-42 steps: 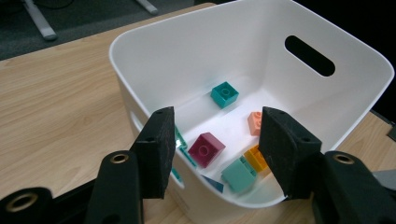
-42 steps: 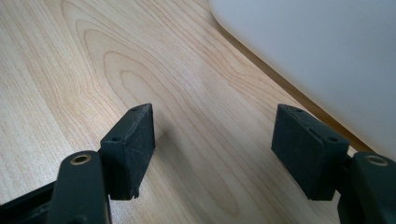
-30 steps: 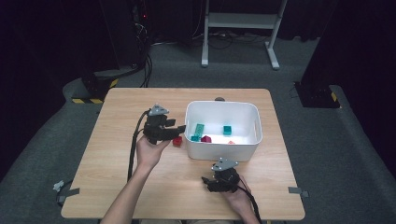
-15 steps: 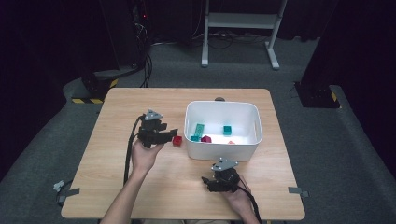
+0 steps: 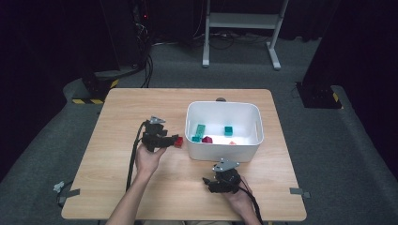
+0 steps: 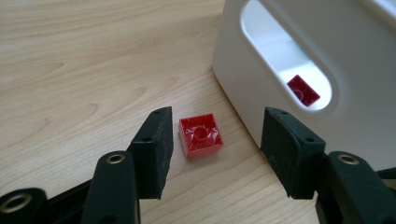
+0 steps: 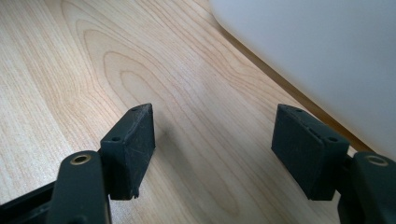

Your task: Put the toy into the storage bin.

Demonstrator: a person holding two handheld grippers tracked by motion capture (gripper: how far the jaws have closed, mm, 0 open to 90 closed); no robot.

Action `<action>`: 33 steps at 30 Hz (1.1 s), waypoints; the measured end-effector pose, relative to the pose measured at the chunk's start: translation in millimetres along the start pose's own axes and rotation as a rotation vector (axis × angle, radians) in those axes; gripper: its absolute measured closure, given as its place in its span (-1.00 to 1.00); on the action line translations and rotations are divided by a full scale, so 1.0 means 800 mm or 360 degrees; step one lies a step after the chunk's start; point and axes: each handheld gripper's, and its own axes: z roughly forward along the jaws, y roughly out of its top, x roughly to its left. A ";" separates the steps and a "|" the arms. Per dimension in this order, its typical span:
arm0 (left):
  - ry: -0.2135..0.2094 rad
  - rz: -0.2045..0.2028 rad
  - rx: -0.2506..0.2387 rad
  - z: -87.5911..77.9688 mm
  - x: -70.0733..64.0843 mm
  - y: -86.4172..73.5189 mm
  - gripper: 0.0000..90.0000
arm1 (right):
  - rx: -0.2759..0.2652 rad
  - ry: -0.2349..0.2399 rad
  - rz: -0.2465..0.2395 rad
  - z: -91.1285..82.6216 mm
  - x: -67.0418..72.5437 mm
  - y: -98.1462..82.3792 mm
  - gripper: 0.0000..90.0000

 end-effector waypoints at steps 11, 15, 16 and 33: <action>0.0054 -0.0054 0.0086 0.042 -0.003 -0.017 0.01 | 0.0001 0.0000 0.0000 0.000 0.000 0.000 -0.33; 0.0044 -0.0092 0.0092 0.052 -0.002 -0.019 -0.03 | 0.0000 0.0001 0.0000 0.000 0.000 0.000 -0.33; 0.0061 -0.0106 0.0086 0.057 -0.002 -0.019 -0.04 | 0.0000 0.0000 -0.0002 0.000 0.000 0.000 -0.33; 0.0151 -0.0114 0.0106 0.083 -0.002 -0.026 -0.01 | 0.0000 0.0000 -0.0002 0.000 0.000 0.000 -0.33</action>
